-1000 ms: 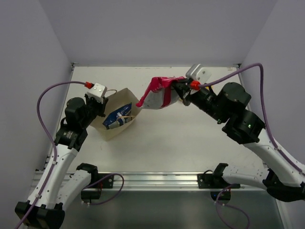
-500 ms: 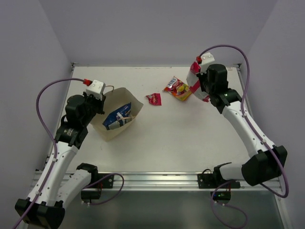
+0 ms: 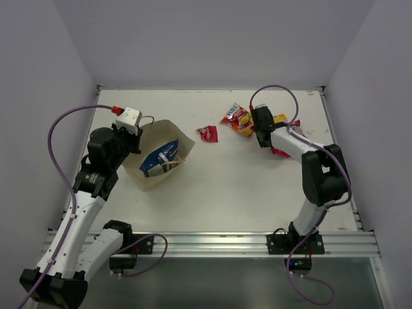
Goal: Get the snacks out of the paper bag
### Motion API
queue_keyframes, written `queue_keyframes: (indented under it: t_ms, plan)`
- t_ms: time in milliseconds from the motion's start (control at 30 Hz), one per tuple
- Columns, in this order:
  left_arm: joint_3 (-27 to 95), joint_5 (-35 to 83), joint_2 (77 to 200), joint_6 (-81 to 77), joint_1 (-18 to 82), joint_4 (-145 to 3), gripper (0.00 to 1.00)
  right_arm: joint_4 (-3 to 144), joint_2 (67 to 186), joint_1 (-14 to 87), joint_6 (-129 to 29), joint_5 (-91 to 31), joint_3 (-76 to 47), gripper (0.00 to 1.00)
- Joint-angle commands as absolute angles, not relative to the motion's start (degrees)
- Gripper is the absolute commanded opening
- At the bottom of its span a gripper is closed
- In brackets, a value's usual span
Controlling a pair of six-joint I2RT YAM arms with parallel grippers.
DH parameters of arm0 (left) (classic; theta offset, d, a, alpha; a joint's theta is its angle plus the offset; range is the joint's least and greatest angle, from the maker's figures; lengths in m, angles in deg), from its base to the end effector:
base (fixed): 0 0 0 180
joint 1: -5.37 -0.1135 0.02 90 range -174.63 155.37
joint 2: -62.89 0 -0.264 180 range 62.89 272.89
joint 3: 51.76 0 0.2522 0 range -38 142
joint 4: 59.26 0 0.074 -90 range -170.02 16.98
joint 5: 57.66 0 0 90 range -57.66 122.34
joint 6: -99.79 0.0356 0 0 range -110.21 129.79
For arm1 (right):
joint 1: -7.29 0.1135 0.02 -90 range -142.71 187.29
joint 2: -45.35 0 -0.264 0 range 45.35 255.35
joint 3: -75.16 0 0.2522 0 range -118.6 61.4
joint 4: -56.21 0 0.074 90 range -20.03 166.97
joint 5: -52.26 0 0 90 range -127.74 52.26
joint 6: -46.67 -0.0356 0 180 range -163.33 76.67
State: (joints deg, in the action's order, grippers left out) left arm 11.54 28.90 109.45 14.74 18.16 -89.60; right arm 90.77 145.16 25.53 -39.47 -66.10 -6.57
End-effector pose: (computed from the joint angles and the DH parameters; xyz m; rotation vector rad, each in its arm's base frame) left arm 0.1814 -0.0434 0.3521 0.3213 1.7816 -0.1516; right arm 0.3554 0.0993 0.2117 -0.2581 2.3887 -0.4988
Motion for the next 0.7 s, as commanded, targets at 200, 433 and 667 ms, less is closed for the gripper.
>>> queue_keyframes:
  t_ms: [200, 433, 667]
  plan:
    - [15.35, 27.51, 109.91, 13.92, 18.37, -88.93, 0.00, 101.17, 138.88, 29.26, -48.78, -42.95, -6.98, 0.47]
    - [15.26, 25.23, 109.73, 15.15, 18.37, -89.45, 0.00, 104.52, 124.65, 35.30, -43.78, -33.63, -14.53, 0.63]
    - [15.17, 21.01, 108.77, 16.47, 18.37, -89.54, 0.00, 100.57, 122.25, 51.48, -29.73, -28.25, -21.74, 0.64]
